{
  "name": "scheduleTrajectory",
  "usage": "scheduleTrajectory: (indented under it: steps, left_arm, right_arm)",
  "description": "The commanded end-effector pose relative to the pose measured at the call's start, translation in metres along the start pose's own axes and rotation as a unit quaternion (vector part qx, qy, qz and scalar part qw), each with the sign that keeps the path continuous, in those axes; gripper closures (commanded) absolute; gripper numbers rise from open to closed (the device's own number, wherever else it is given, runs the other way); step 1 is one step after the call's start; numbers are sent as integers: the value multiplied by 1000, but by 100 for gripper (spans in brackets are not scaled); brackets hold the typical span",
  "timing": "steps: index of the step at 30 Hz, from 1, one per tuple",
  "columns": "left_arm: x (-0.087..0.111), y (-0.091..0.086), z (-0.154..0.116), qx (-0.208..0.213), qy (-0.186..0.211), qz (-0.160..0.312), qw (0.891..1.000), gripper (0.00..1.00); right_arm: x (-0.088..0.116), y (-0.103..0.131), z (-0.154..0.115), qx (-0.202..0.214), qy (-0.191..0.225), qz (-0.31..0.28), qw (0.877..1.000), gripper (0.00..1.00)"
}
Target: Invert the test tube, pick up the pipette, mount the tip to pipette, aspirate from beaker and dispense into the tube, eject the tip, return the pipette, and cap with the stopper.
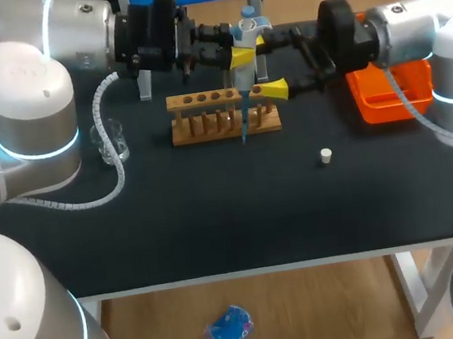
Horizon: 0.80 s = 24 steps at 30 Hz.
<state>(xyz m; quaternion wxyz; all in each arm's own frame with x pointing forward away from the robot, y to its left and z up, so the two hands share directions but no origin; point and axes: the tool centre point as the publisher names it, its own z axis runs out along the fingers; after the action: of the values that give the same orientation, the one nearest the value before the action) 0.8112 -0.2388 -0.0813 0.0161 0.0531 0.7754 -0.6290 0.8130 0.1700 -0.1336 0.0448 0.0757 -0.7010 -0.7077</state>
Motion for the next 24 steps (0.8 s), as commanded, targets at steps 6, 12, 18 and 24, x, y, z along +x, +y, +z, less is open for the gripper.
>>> scheduleTrajectory:
  steps: [6, 12, 18, 24]
  left_arm:
    - [-1, 0, 0, 0, 0, 0, 1000, 100]
    - [-1, 0, 0, 0, 0, 0, 1000, 100]
    - [-1, 0, 0, 0, 0, 0, 1000, 100]
    - [-1, 0, 0, 0, 0, 0, 1000, 100]
  right_arm:
    - [-3, -2, 18, 3, 23, 3, 1000, 0]
    - [-4, -5, 19, 7, 25, 7, 1000, 19]
    - [-6, -6, 19, 9, 27, 9, 1000, 60]
    - [-6, -5, 19, 3, 27, 13, 1000, 68]
